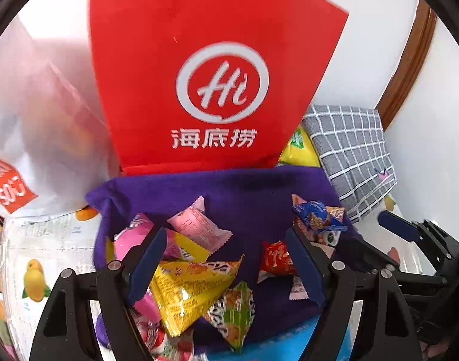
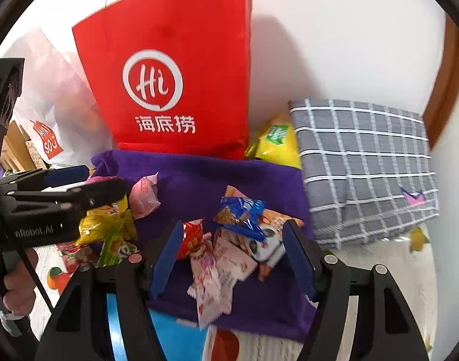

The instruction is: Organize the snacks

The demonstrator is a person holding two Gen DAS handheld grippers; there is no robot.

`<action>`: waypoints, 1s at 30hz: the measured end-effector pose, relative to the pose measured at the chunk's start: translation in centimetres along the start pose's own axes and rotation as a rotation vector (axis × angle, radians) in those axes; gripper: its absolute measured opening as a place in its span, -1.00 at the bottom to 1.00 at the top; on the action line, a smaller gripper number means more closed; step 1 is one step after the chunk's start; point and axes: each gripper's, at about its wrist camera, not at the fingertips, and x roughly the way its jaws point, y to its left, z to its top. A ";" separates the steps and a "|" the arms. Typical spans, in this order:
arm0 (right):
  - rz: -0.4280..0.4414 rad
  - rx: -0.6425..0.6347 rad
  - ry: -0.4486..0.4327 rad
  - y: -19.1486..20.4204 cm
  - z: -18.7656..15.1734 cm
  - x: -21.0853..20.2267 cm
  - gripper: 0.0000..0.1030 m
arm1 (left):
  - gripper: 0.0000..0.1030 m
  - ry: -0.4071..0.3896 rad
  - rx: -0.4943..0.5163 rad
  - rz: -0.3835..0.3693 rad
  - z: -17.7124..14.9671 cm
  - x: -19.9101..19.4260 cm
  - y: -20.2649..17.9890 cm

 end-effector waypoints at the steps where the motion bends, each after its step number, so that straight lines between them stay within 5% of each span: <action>1: -0.004 0.006 -0.002 0.0 -0.1 -0.6 0.31 | 0.57 -0.003 -0.007 -0.003 -0.2 -0.5 0.0; 9: -0.013 0.070 -0.043 0.5 -1.9 -7.3 0.34 | 0.64 0.021 -0.027 0.009 -5.1 -5.0 -0.8; 19: -0.042 0.148 -0.085 0.7 -7.3 -15.7 0.66 | 0.83 -0.075 -0.006 0.081 -10.9 -14.3 -3.1; 30: -0.084 0.168 -0.148 0.2 -14.0 -23.9 0.78 | 0.90 -0.172 0.008 0.141 -16.6 -21.9 -5.9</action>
